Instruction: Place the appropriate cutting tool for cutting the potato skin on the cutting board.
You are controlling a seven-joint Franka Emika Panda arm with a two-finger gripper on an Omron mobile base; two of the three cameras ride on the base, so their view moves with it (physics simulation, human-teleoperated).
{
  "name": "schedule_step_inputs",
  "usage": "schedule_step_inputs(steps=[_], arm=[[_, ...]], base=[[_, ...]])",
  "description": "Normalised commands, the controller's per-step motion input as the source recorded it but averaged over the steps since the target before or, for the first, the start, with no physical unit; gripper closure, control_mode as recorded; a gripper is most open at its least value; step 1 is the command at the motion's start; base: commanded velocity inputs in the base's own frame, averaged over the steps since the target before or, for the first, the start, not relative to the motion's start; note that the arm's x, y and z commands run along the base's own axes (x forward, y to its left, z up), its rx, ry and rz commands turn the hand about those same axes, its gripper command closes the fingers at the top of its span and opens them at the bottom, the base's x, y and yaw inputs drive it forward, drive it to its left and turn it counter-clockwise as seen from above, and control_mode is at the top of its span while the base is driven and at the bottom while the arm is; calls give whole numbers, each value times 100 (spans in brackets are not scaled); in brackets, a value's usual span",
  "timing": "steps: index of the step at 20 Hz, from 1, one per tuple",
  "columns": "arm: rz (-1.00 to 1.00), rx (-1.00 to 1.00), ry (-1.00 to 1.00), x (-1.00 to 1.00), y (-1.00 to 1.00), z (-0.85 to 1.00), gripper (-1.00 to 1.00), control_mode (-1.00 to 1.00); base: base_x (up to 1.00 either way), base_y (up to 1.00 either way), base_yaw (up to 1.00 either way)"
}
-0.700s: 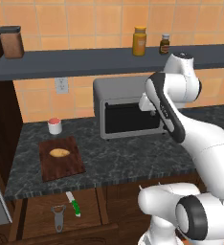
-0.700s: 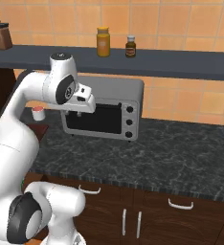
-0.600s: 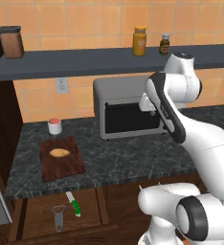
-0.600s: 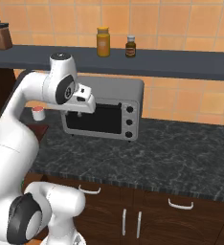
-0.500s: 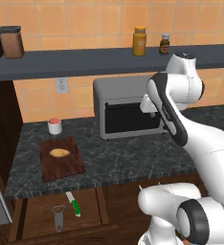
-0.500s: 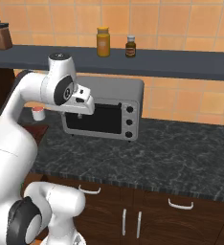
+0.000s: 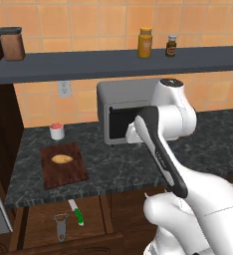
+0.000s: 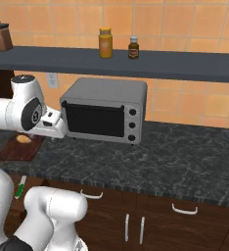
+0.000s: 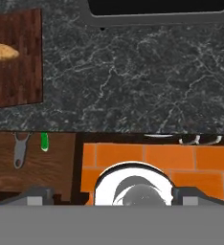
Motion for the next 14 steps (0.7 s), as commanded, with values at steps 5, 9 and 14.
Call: schedule_step_inputs(steps=[5, 9, 14], arm=[[-4, 2, 0, -28, 100, -57, -100, -100], [-3, 3, 0, -40, 100, -52, -100, -100], [-9, 2, 5, -32, 99, -43, -100, -100]], base=[[0, 0, 0], [0, 0, 0], [0, 0, 0]])
